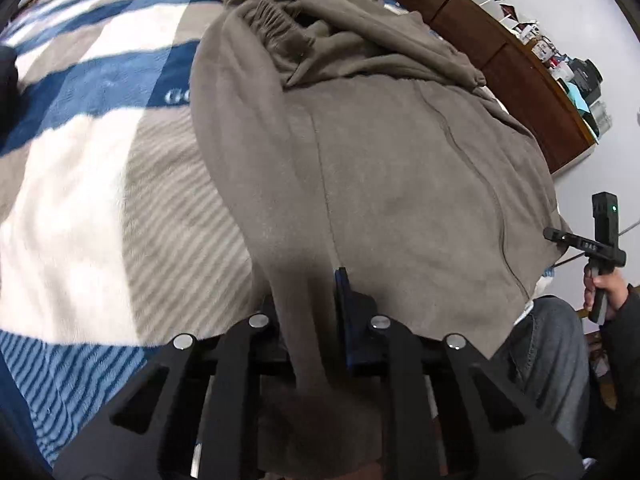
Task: Fold large clothes
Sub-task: 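Grasp the jacket hem with the left tool while the right tool grasps the hem too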
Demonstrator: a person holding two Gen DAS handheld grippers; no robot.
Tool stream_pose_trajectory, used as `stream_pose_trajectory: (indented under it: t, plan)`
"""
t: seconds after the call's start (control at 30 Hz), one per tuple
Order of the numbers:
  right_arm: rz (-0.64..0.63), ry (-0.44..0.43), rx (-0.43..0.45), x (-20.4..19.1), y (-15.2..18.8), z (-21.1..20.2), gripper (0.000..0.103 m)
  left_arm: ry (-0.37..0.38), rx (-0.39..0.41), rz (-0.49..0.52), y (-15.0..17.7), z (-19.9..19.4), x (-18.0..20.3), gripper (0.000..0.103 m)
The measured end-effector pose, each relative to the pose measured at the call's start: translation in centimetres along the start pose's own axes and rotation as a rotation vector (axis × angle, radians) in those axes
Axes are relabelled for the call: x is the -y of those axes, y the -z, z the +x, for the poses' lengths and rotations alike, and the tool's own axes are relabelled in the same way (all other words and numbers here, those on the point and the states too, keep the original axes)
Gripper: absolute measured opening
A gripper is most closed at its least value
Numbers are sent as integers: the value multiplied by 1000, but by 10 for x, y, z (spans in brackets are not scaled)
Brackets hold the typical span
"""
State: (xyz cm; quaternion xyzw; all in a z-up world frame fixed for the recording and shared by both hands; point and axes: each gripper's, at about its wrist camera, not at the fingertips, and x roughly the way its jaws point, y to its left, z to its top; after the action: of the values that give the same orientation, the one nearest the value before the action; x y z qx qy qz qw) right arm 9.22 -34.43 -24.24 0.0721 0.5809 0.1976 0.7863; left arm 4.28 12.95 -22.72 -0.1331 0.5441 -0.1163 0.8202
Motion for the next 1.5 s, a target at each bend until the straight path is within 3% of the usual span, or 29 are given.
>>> stream_pose_trajectory:
  t: [0.2, 0.43, 0.53, 0.73, 1.0, 1.27, 1.33, 1.4, 1.5]
  plan:
    - [12, -25, 60, -10, 2, -27, 22, 46, 9, -12, 5, -14, 1, 7]
    - [2, -66, 150, -26, 10, -67, 17, 125, 76, -22, 12, -49, 6, 5]
    - [-21, -89, 148, -26, 18, -86, 12, 157, 104, -16, 12, -67, 12, 5]
    - [-36, -106, 159, -33, 24, -103, 11, 177, 115, 8, 21, -83, 18, 5]
    - [25, -227, 274, -35, 37, -139, 11, 264, 190, 20, 41, -112, 24, 5]
    - [2, -287, 361, -51, 50, -192, 11, 318, 276, 18, 58, -168, 32, 5]
    - [37, -317, 380, -50, 46, -199, 11, 381, 287, 7, 57, -176, 31, 0]
    - [47, -348, 373, -50, 36, -193, 11, 371, 285, 11, 48, -177, 31, 0]
    - [5, -316, 329, -59, 21, -174, 11, 295, 210, 34, 37, -154, 30, 0]
